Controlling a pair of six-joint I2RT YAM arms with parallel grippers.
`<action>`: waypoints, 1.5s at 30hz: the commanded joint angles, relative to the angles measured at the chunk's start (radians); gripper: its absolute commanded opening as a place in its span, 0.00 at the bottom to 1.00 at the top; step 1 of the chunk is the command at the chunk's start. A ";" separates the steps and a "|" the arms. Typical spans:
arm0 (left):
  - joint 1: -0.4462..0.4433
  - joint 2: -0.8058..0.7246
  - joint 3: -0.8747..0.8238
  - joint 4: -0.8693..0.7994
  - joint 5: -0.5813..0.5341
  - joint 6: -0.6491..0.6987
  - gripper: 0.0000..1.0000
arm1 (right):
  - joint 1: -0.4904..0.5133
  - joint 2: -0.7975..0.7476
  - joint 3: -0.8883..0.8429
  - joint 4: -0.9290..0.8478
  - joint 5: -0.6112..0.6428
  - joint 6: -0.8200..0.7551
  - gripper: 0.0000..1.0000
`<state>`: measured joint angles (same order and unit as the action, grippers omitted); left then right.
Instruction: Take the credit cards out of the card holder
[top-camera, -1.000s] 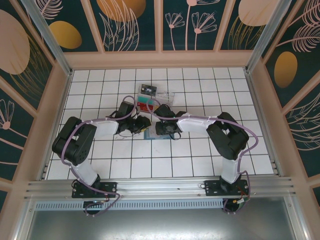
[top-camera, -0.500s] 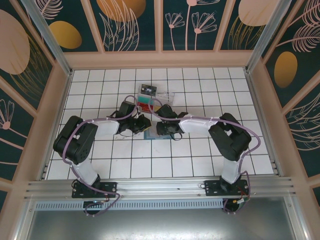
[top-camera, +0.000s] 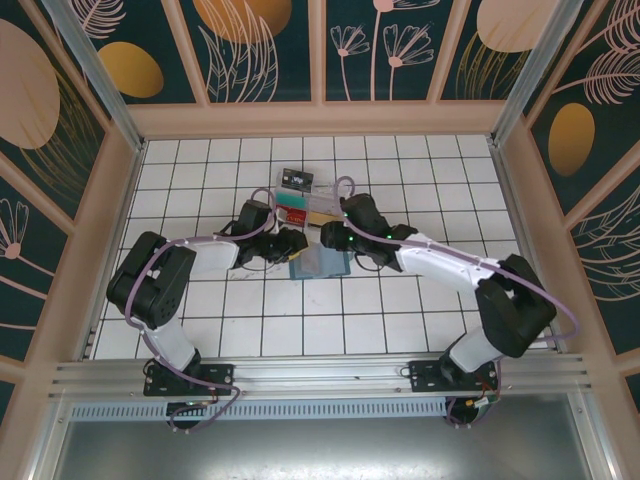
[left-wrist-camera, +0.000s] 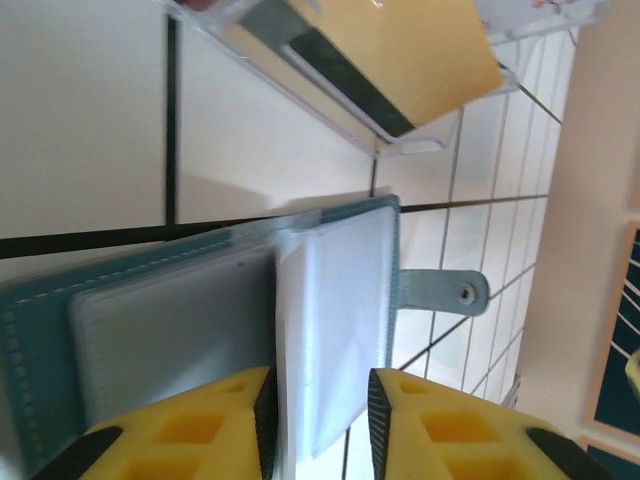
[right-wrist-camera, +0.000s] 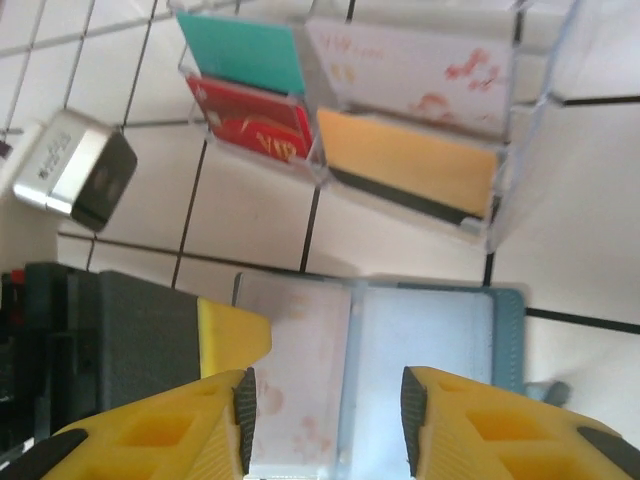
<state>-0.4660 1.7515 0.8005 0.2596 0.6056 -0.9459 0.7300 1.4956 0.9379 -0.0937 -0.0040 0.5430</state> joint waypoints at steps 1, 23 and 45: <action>-0.019 -0.012 -0.010 0.103 0.069 -0.037 0.38 | -0.031 -0.052 -0.050 0.036 0.045 0.048 0.45; -0.084 -0.090 0.058 -0.055 -0.161 -0.024 0.44 | -0.103 -0.153 -0.130 0.086 -0.031 0.054 0.43; -0.104 0.024 0.081 -0.092 -0.134 -0.022 0.31 | -0.038 0.221 0.051 -0.120 -0.128 0.046 0.22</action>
<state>-0.5537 1.7519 0.8391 0.1764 0.4419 -0.9951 0.6945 1.7000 0.9634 -0.1738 -0.1261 0.5674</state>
